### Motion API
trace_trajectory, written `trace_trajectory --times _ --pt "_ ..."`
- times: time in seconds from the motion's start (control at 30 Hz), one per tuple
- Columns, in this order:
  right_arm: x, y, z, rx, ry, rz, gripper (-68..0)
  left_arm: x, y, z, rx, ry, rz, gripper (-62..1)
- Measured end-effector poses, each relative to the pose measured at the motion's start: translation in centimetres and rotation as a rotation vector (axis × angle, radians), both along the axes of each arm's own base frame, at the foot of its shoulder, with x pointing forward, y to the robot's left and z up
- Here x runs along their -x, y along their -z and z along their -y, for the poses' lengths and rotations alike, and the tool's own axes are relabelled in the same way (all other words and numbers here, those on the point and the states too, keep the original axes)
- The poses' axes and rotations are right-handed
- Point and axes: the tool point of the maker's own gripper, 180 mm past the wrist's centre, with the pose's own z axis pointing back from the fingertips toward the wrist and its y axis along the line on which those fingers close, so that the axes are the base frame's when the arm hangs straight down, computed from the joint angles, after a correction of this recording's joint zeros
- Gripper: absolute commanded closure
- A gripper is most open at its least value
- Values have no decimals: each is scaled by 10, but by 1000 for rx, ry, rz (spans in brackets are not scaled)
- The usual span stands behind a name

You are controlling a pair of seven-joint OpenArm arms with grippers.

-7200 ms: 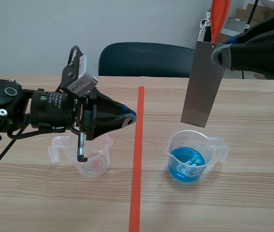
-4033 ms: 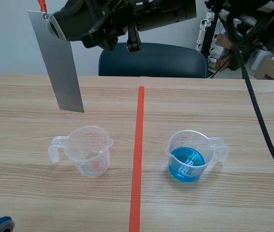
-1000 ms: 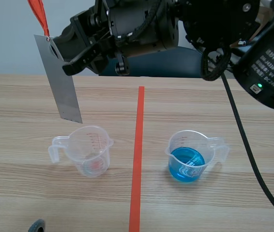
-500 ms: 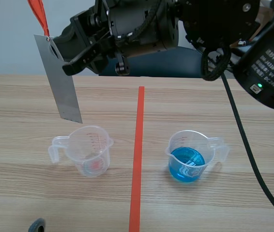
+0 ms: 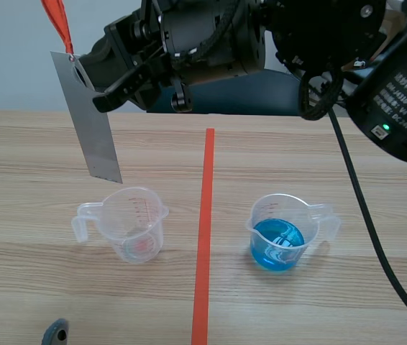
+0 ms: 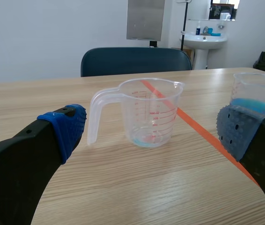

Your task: Do the redox reaction experiment. move the plate over the left beaker

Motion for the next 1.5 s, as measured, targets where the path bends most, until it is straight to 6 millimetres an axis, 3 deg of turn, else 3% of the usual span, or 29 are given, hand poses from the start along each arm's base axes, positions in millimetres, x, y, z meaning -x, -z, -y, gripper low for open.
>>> trace_trajectory --times 0.1,1.5 --pt "0 0 0 1 0 0 -6 -2 8 1 -15 1 -40 -587" --pt "0 1 0 7 0 -2 -6 -1 7 1 -14 1 -37 -587"
